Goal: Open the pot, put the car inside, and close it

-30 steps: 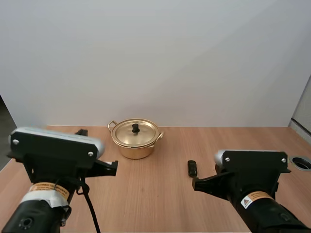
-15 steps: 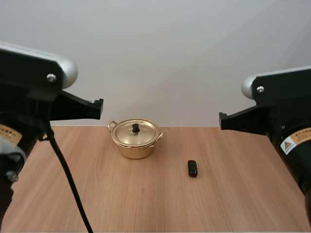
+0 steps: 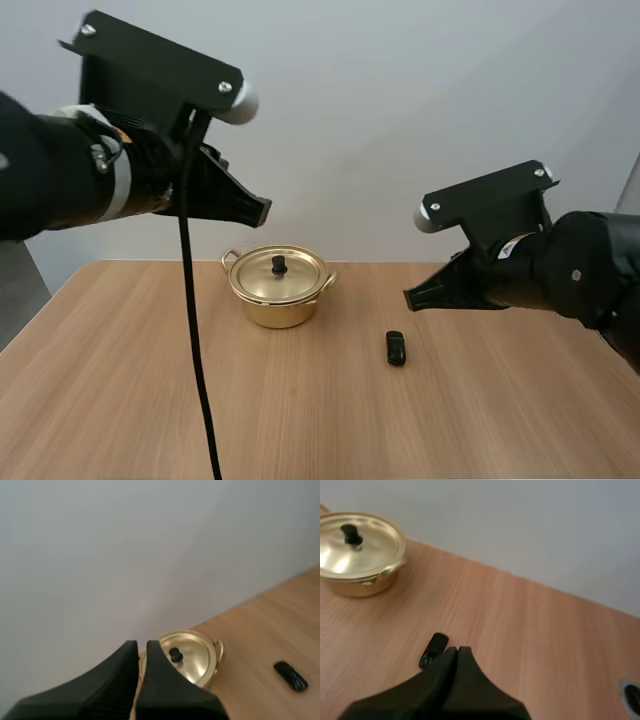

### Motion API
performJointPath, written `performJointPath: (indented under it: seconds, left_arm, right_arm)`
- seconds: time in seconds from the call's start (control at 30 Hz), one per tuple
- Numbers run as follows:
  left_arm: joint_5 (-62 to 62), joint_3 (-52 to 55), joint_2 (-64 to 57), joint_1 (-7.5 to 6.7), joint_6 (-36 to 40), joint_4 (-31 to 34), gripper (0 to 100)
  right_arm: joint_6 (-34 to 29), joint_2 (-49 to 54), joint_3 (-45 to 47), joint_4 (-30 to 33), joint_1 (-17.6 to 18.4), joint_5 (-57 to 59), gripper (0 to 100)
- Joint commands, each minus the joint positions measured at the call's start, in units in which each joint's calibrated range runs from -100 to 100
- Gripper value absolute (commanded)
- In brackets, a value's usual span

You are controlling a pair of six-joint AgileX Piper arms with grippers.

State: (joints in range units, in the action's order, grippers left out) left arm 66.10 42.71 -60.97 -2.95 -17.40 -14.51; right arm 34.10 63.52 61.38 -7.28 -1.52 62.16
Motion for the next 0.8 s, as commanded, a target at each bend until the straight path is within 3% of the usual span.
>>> performJointPath:
  seconds: [0.0,0.1,0.17,0.27,0.77]
  left_arm:
    - [3.5,-1.5,31.8,0.01,-1.0,0.0,51]
    - [3.7,-4.3,37.4,0.01,-0.2,0.0,83]
    - [4.0,-6.3,40.8,0.01,0.1,0.0,90]
    - [4.0,-9.0,45.4,0.01,0.1,0.0,90]
    - [19.2,-26.0,66.8,0.01,0.1,-2.6,88]
  right_arm:
    - [8.1,-4.1,0.0,-14.0,0.0,-0.7,8]
    - [8.9,-4.1,0.0,-14.3,0.0,-2.5,31]
    - [9.1,-4.1,0.0,-14.5,0.0,-3.4,43]
    - [9.1,-4.1,0.0,-15.0,0.0,-4.0,48]
    - [9.1,-4.1,0.0,-15.1,0.0,-4.2,48]
